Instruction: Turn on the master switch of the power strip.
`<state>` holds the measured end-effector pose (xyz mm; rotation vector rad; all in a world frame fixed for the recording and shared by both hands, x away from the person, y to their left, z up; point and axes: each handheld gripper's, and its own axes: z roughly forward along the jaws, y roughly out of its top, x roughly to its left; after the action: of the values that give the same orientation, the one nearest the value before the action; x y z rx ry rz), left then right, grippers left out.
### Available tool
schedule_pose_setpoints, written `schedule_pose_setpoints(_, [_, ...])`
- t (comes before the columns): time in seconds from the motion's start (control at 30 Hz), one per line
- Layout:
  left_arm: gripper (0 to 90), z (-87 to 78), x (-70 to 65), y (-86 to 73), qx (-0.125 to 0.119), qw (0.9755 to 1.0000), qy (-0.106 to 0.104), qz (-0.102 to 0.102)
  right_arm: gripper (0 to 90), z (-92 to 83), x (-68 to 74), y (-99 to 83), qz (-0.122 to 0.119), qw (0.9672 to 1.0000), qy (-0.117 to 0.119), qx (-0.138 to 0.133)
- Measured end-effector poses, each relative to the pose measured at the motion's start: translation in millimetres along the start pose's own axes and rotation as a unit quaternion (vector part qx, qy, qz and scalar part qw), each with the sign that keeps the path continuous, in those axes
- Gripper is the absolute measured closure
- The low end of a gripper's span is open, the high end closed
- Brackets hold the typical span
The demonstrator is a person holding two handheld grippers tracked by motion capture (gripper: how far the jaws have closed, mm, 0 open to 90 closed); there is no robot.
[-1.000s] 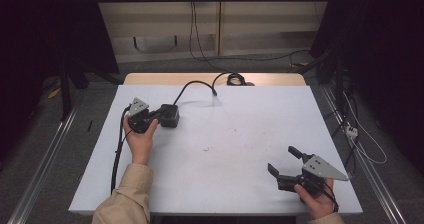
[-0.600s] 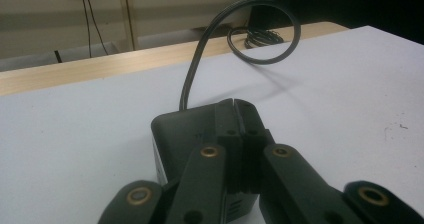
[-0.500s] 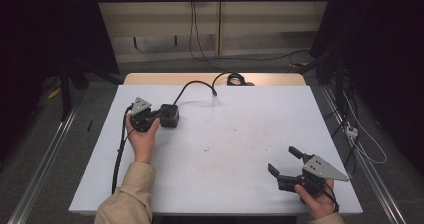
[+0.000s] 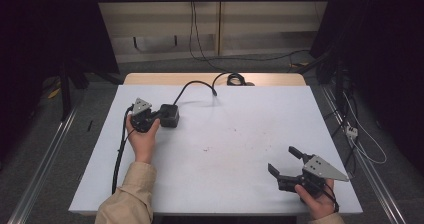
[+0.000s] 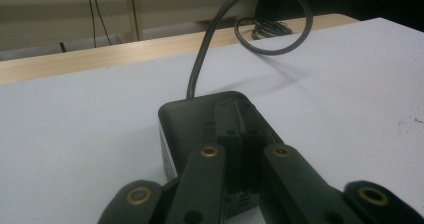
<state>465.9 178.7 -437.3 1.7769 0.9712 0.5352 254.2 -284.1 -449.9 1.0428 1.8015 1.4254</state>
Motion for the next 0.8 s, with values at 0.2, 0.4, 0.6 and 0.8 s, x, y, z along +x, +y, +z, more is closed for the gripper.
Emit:
schedule_pose_setpoints(0.2, [90.0,0.7,0.2,-0.6,-0.001,1.0,-0.001,0.004,7.2,-0.1,0.1,0.0,0.0,1.0,0.0,0.001])
schedule_pose_setpoints(0.4, [90.0,1.4,-0.1,-0.6,0.0,1.0,0.001,0.004,7.2,-0.2,0.4,0.1,0.0,1.0,0.0,0.0])
schedule_pose_setpoints(0.6, [90.0,1.8,1.4,-1.9,-0.001,0.9999,-0.004,-0.009,7.2,-0.6,0.4,0.2,0.0,1.0,-0.001,0.0])
schedule_pose_setpoints(0.8, [90.0,2.1,1.4,-1.2,0.005,1.0,-0.002,0.001,7.2,-1.1,0.4,0.2,0.0,1.0,-0.001,-0.001])
